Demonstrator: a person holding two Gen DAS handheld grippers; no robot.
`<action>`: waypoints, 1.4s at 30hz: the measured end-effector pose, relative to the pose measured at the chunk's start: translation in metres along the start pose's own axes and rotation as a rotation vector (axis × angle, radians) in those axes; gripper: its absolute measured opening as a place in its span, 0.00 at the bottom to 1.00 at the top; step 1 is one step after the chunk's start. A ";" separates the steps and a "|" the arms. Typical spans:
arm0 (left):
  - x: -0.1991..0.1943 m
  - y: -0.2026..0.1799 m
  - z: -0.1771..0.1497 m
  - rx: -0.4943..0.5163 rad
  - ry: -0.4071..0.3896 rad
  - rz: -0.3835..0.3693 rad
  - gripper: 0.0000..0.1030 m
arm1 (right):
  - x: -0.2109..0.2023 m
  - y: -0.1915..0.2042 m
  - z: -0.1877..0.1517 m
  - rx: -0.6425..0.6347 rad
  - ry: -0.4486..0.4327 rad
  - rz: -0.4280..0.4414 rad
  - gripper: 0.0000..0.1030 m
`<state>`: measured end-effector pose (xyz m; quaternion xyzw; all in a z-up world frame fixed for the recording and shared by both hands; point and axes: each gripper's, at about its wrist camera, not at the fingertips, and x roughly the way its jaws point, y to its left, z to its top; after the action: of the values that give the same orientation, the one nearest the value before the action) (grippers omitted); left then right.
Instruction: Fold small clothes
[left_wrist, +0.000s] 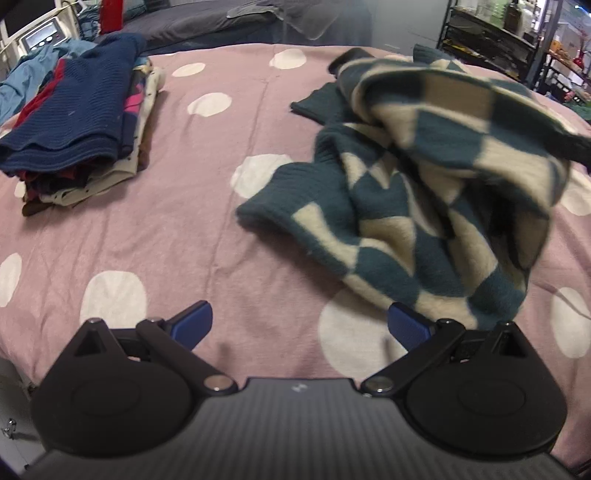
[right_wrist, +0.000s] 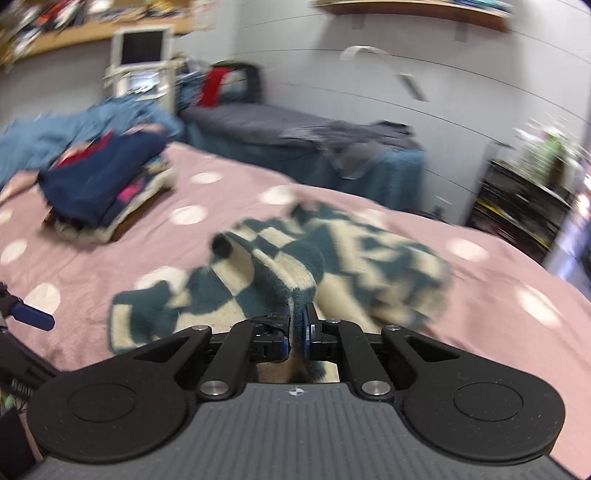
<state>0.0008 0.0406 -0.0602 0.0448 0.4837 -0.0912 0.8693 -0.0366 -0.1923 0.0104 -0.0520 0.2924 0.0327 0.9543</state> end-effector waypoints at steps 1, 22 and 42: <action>-0.001 -0.004 0.000 0.003 -0.003 -0.009 1.00 | -0.012 -0.014 -0.007 0.012 0.010 -0.042 0.09; 0.010 -0.013 0.050 0.070 -0.144 -0.025 1.00 | -0.041 -0.048 -0.016 0.088 -0.008 -0.090 1.00; 0.119 -0.034 0.136 0.054 -0.029 -0.261 0.12 | 0.043 -0.020 -0.001 0.078 0.071 -0.007 0.11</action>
<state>0.1685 -0.0287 -0.0888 0.0034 0.4704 -0.2171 0.8553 0.0005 -0.2109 -0.0130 -0.0170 0.3270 0.0158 0.9448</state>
